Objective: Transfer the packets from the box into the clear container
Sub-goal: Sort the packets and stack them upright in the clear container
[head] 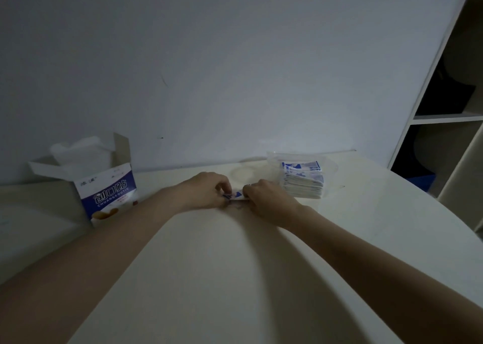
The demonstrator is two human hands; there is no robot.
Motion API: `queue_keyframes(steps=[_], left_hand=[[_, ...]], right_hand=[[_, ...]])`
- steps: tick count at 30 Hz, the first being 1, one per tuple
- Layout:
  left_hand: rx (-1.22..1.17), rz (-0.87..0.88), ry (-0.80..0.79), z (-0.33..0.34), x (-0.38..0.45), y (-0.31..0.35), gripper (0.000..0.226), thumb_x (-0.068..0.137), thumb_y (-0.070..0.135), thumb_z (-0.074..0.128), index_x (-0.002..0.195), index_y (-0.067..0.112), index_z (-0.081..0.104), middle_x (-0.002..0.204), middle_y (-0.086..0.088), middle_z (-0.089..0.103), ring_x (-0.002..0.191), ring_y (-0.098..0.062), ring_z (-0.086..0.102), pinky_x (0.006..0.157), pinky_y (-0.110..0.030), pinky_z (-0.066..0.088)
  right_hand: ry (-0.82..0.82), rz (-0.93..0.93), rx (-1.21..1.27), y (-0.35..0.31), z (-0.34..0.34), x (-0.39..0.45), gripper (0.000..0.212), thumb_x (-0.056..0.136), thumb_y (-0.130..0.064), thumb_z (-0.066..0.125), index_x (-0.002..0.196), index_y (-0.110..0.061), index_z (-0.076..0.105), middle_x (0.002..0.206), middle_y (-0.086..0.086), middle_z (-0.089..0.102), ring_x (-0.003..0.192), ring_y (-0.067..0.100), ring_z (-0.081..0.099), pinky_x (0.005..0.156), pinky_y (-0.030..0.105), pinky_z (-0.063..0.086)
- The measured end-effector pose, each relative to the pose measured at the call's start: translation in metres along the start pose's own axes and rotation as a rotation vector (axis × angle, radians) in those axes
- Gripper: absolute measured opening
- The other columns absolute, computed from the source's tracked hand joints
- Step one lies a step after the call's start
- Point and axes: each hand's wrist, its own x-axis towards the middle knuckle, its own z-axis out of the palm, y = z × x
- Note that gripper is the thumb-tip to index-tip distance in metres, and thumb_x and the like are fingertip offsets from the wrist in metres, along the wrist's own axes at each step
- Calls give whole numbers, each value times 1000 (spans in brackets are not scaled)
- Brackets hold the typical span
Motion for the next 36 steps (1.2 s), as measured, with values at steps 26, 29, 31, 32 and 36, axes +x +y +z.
queue_keyframes(steps=[26,29,31,32,36], left_hand=[[618,467,419,-7,-18,12,18,63,7,78,67,13,62,74,-2,63,65,-17,60,47,-23,40],[782,621,502,-10,-22,11,32,47,-4,82,61,14,61,70,1,63,55,-14,58,38,-19,38],[784,673,537,-12,-26,16,29,52,-5,81,64,13,63,75,0,65,56,-14,58,38,-20,38],[776,693,557,-13,-27,18,26,55,-3,81,65,12,63,76,-1,65,55,-14,57,38,-20,38],[691,684,659,-14,-25,22,26,54,6,84,70,10,64,77,-2,65,54,-14,57,39,-18,36]], right_hand=[[-138,346,887,28,-38,-30,20,88,-3,51,73,-14,58,72,3,53,65,14,50,57,17,42],[-87,355,1086,23,-43,-26,25,94,-8,46,70,-9,53,70,5,48,64,16,47,64,26,45],[-102,317,1068,17,-43,-25,26,94,-12,49,69,-9,53,68,4,46,63,15,41,64,28,38],[-118,302,1098,15,-43,-25,26,93,-12,50,68,-10,53,67,4,47,63,14,41,62,27,33],[-170,264,1371,11,-46,-27,18,93,-10,52,76,-9,57,77,6,64,73,16,62,65,23,45]])
